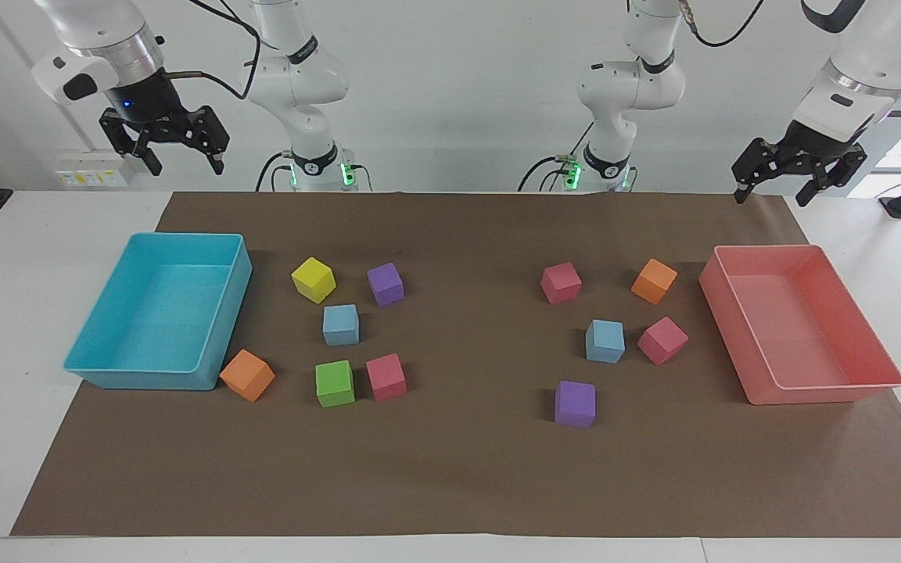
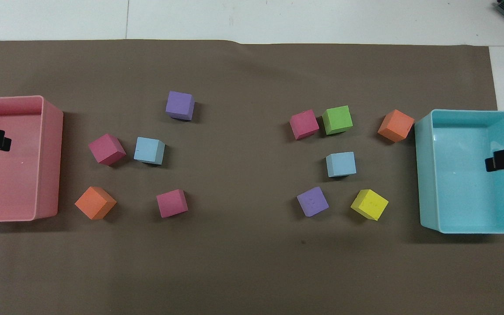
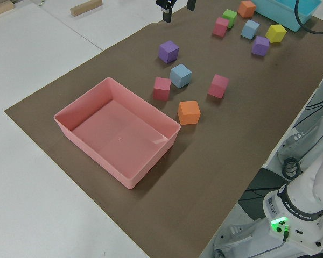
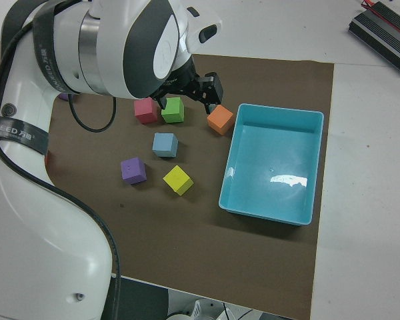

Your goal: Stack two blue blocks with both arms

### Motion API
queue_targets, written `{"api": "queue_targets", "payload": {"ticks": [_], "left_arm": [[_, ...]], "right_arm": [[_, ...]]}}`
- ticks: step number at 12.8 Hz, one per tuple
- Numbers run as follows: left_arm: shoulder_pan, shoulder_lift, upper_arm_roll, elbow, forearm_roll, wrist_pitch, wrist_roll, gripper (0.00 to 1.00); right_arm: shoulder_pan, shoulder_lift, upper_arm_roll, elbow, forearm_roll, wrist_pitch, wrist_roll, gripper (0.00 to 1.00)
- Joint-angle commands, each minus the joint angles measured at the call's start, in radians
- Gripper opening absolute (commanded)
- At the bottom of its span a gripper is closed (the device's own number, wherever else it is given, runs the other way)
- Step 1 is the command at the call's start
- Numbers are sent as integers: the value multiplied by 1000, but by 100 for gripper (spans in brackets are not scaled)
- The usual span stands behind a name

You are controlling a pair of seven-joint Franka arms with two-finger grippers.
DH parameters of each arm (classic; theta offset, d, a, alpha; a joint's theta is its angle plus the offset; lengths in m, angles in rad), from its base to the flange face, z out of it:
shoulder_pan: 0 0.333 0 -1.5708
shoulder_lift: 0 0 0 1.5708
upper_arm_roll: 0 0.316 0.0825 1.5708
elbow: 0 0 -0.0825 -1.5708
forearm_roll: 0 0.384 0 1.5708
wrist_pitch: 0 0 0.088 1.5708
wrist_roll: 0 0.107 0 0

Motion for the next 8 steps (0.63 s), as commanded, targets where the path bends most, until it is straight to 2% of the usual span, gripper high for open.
{"api": "queue_targets", "payload": {"ticks": [1, 8], "left_arm": [[15, -12, -10, -1, 16, -19, -2, 100], [15, -12, -11, -1, 17, -19, -2, 100]], "right_arm": [[-6, -24, 5, -28, -21, 7, 10, 100], [6, -57, 12, -73, -8, 4, 10, 100]]}}
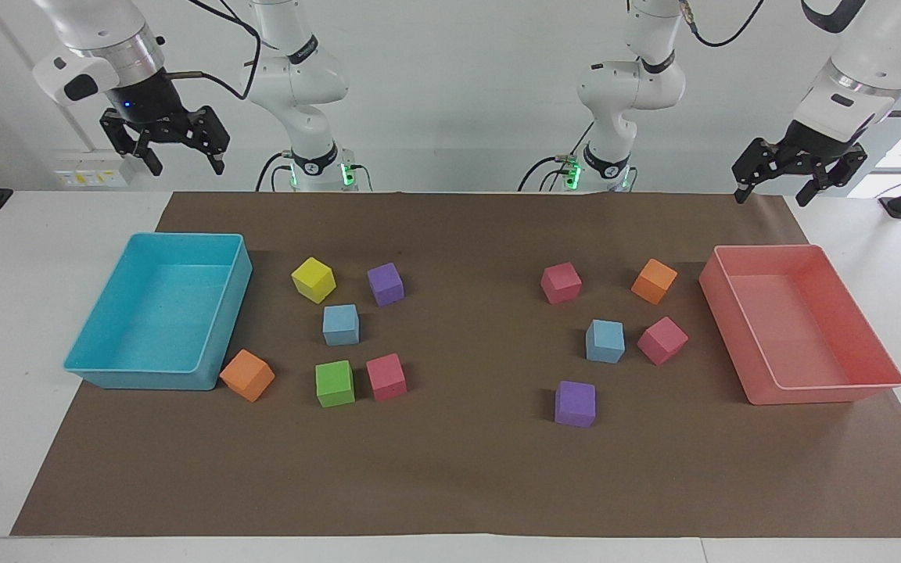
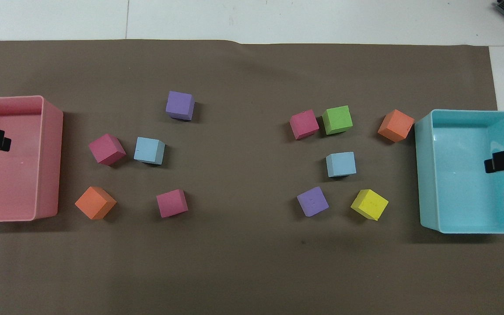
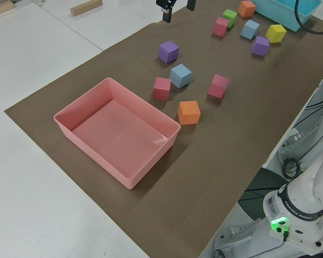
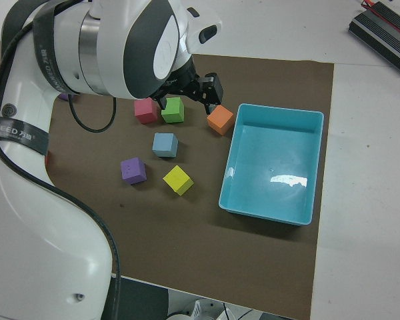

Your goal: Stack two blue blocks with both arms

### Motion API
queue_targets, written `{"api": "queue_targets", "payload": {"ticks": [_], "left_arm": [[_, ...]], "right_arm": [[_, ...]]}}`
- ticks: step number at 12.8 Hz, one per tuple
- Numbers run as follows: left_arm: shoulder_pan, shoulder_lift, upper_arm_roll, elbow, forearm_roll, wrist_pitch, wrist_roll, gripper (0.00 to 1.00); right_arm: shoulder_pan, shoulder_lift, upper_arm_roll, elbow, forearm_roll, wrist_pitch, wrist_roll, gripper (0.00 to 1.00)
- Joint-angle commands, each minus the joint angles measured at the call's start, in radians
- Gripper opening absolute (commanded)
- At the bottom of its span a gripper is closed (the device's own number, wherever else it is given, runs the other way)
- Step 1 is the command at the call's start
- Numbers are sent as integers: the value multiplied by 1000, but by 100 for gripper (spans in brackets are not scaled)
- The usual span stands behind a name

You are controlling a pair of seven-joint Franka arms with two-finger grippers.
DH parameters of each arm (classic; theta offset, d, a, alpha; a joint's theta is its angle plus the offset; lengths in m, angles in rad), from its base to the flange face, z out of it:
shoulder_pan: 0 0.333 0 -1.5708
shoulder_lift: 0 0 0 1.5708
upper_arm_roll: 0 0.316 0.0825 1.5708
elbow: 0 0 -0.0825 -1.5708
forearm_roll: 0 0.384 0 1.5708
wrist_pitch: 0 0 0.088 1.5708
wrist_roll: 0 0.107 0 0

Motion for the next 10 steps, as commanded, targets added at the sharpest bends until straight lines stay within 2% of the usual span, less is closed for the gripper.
{"api": "queue_targets", "payload": {"ticks": [1, 3, 6, 10], "left_arm": [[15, -12, -12, -1, 17, -19, -2, 100], [15, -12, -10, -1, 16, -17, -2, 100], [15, -12, -12, -1, 16, -19, -2, 100], [15, -12, -10, -1, 16, -19, -2, 100]], "right_arm": [[6, -61, 15, -77, -10, 4, 10, 100], [10, -84, 32, -125, -5, 25, 13, 100], [87, -76, 46, -201, -4, 181, 81, 100], [122, 23, 46, -225, 4, 306, 119, 100]]}}
